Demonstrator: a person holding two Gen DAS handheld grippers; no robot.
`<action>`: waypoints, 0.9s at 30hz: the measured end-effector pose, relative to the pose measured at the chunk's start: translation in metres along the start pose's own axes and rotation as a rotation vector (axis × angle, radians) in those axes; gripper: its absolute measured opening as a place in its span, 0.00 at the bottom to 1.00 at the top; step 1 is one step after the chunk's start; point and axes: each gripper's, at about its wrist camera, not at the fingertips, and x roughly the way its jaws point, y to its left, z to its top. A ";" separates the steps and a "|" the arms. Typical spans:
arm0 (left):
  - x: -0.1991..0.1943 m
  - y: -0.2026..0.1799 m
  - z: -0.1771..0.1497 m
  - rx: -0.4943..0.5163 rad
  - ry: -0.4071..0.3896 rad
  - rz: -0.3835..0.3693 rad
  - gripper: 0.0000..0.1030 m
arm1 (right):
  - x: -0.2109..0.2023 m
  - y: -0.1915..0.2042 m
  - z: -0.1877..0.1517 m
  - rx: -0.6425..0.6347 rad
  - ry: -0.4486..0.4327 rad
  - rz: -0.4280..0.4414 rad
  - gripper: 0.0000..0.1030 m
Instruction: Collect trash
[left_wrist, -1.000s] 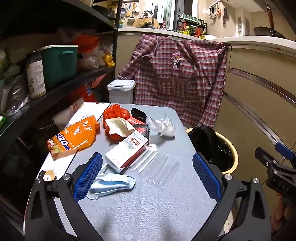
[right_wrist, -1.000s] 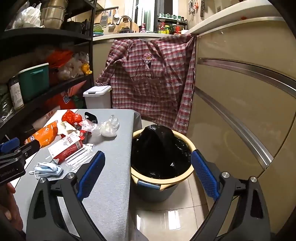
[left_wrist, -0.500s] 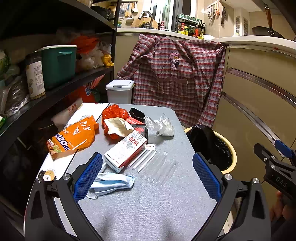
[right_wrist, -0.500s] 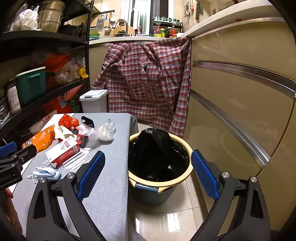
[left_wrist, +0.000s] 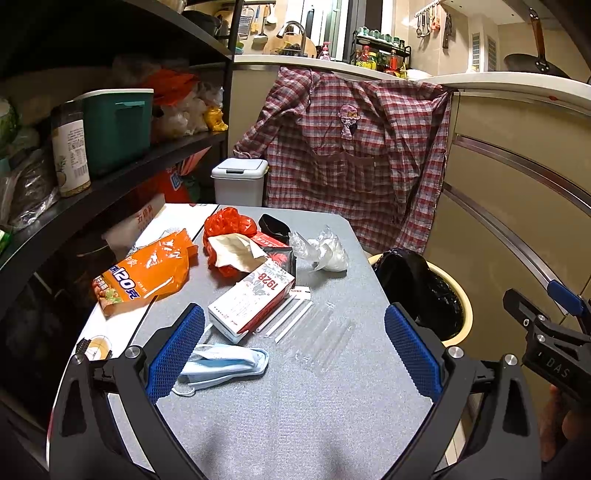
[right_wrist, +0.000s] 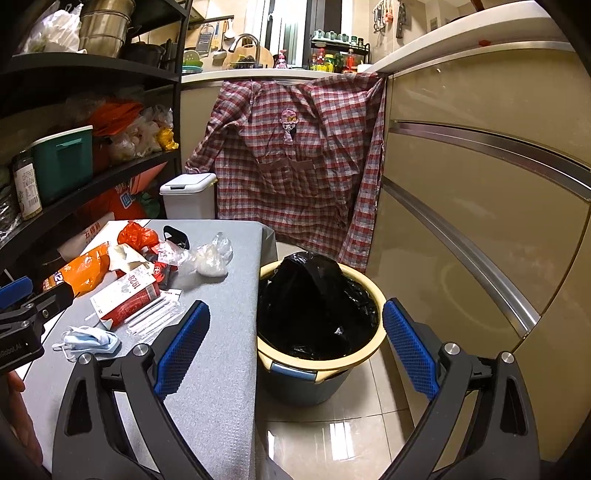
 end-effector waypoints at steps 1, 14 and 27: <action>0.000 0.000 0.000 0.000 0.000 0.000 0.92 | 0.000 0.000 0.000 -0.003 0.000 -0.001 0.90; 0.000 0.000 0.000 0.000 0.000 0.000 0.92 | 0.000 -0.001 0.002 0.002 0.002 -0.006 0.89; 0.000 0.000 0.000 -0.001 -0.001 0.000 0.92 | 0.000 -0.001 0.002 0.003 0.003 -0.007 0.89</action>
